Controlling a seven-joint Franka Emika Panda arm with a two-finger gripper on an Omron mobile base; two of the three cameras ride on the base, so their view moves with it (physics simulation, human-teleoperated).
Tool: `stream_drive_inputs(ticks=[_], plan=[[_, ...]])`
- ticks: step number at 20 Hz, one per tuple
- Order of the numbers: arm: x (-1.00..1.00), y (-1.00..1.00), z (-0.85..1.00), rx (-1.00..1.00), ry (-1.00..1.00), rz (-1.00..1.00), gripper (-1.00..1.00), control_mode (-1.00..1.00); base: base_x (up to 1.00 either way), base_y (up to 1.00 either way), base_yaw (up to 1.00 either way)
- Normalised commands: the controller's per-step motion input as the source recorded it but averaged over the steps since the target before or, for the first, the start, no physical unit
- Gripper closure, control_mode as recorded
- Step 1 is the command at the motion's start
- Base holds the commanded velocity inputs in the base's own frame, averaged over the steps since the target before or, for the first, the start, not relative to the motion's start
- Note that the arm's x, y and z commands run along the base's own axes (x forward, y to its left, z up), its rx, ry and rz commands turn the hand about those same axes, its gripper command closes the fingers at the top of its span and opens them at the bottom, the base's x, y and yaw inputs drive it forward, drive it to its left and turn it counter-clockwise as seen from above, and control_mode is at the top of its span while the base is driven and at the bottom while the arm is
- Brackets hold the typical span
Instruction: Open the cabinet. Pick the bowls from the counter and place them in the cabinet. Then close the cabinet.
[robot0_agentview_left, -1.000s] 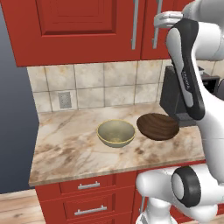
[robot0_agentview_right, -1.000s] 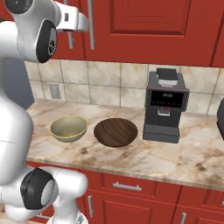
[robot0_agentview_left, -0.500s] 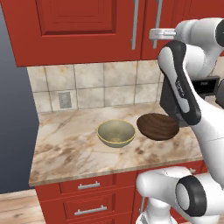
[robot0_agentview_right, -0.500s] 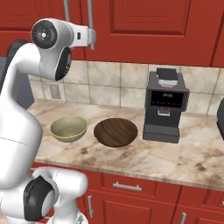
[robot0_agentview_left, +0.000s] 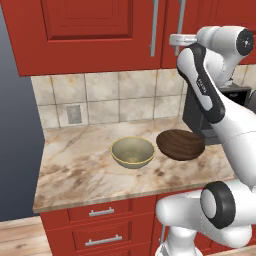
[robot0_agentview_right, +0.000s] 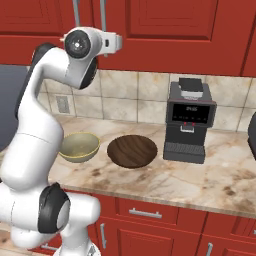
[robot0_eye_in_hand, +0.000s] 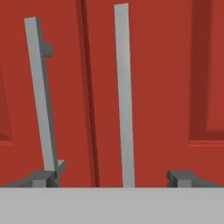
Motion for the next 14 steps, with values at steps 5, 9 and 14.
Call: stream_drive_inputs(ticks=[5,9,14], plan=[[0.58,0.01,-0.01,0.00,0.00,0.00,-1.00,-1.00,0.00,0.00,0.00],[0.56,0.07,0.00,0.00,0.01,0.00,-1.00,-1.00,0.00,0.00,0.00],[0.69,0.03,0.00,0.00,0.04,0.00,-1.00,-1.00,0.00,0.00,0.00]])
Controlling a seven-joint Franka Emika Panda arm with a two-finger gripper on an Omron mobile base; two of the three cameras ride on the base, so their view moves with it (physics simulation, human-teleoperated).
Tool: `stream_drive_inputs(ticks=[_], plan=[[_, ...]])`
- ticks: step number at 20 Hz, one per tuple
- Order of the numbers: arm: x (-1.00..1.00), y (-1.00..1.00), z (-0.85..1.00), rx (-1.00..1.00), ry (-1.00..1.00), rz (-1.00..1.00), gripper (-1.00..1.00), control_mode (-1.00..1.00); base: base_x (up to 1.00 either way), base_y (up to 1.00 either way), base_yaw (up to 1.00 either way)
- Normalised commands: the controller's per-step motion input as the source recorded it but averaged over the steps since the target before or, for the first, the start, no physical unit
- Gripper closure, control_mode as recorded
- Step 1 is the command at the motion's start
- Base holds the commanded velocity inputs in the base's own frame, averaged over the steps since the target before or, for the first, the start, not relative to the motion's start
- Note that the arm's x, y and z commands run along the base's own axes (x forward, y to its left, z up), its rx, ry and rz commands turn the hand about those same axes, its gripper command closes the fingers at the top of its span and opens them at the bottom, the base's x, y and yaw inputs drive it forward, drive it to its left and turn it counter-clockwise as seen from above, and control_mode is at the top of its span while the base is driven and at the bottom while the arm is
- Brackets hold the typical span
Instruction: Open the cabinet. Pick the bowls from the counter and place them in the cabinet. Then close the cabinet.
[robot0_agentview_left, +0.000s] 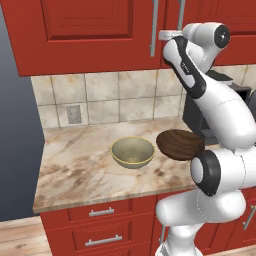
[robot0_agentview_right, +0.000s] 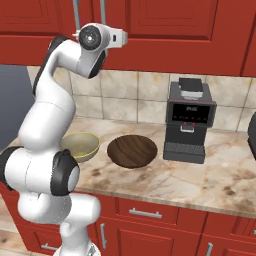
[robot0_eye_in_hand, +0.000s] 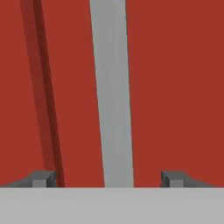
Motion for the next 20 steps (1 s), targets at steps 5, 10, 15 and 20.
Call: stream_drive_inputs(ticks=[5,10,15,20], plan=[[0.68,0.00,-0.05,-0.01,0.01,0.00,-1.00,-1.00,0.00,0.00,0.00],[0.61,0.18,-0.18,-0.05,-0.06,-0.02,-1.00,-1.00,0.00,0.00,0.00],[0.64,0.57,-0.29,-0.11,-0.14,-0.09,-1.00,-1.00,0.00,0.00,0.00],[0.95,0.20,-0.31,-0.01,0.01,-0.04,-1.00,-1.00,0.00,0.00,0.00]])
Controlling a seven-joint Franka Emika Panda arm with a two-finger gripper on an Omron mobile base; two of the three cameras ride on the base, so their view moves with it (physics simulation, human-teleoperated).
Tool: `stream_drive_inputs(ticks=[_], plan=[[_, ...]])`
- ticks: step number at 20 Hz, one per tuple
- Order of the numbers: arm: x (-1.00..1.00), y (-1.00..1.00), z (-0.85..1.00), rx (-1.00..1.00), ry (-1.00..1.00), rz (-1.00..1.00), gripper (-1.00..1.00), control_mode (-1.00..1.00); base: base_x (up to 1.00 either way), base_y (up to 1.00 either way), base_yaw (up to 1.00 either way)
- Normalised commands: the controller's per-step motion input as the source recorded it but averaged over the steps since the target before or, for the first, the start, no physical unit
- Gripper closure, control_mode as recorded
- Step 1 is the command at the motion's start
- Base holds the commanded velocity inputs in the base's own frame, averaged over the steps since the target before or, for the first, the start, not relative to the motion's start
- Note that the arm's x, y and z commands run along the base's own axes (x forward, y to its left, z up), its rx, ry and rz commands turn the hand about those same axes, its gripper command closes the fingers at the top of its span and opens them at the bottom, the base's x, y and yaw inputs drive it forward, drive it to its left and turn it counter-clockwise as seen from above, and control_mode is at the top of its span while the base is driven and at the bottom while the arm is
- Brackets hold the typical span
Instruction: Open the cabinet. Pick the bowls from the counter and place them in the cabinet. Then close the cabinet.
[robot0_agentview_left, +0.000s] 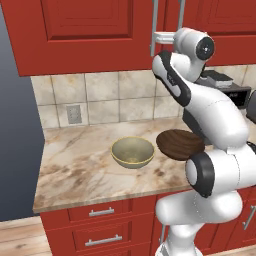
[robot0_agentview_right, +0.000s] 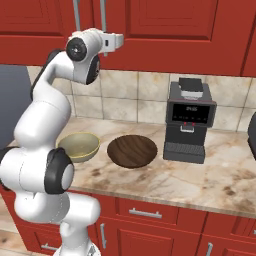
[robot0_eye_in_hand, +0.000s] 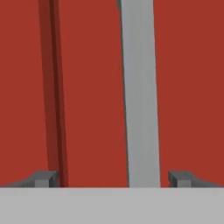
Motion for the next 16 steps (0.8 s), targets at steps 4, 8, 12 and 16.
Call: stream_drive_inputs(ticks=[4,8,12,16], plan=[[1.00,0.00,-0.09,0.00,0.25,0.00,-1.00,-1.00,0.00,0.00,0.00],[1.00,0.04,-0.28,0.00,0.17,0.00,1.00,-1.00,0.00,0.00,0.00],[0.56,-0.02,-0.39,0.00,0.00,0.00,1.00,-1.00,0.00,0.00,0.00],[0.11,-0.48,-0.89,0.00,-0.28,0.00,1.00,-1.00,0.00,0.00,0.00]])
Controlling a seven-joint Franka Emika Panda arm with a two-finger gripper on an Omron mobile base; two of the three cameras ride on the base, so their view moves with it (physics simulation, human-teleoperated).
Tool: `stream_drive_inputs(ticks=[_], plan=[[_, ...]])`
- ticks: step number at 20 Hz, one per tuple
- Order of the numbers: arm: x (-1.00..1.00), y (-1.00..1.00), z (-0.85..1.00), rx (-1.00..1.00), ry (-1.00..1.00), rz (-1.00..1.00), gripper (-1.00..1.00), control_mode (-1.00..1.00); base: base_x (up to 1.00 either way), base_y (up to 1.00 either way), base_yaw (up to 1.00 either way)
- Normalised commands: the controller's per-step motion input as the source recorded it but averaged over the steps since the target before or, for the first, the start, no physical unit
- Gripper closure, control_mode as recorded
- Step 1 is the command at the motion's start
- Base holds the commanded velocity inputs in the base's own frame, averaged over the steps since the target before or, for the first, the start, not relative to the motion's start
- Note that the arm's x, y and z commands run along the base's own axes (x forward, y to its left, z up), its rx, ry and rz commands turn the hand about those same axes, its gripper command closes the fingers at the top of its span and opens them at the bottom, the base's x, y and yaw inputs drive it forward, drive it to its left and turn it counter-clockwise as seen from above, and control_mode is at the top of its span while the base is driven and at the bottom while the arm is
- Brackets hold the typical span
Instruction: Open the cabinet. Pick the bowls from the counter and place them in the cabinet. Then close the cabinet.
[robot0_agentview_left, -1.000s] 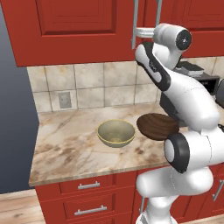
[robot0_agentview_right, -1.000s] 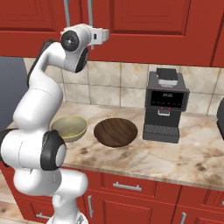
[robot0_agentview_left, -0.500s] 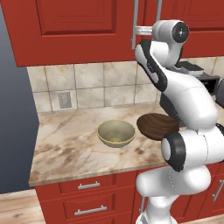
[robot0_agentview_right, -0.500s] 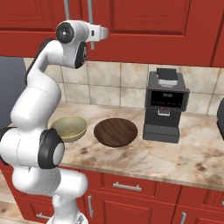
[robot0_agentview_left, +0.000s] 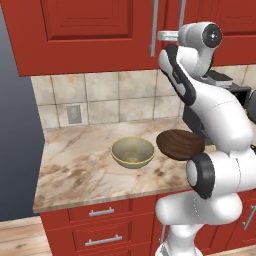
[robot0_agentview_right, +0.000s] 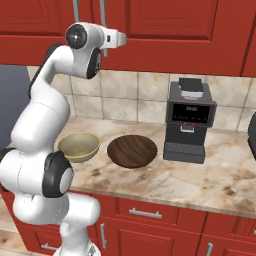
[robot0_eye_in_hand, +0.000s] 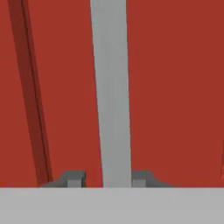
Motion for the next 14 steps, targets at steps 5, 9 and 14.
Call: stream_drive_inputs(ticks=[5,9,14], plan=[[0.13,-0.31,-0.97,-0.06,-0.70,0.00,1.00,-1.00,0.00,0.00,0.00],[0.56,-0.97,-0.46,0.08,-0.16,-0.13,1.00,-1.00,0.00,0.00,0.00],[0.05,-1.00,-0.04,0.25,0.09,-0.22,1.00,-1.00,0.00,0.00,0.00]])
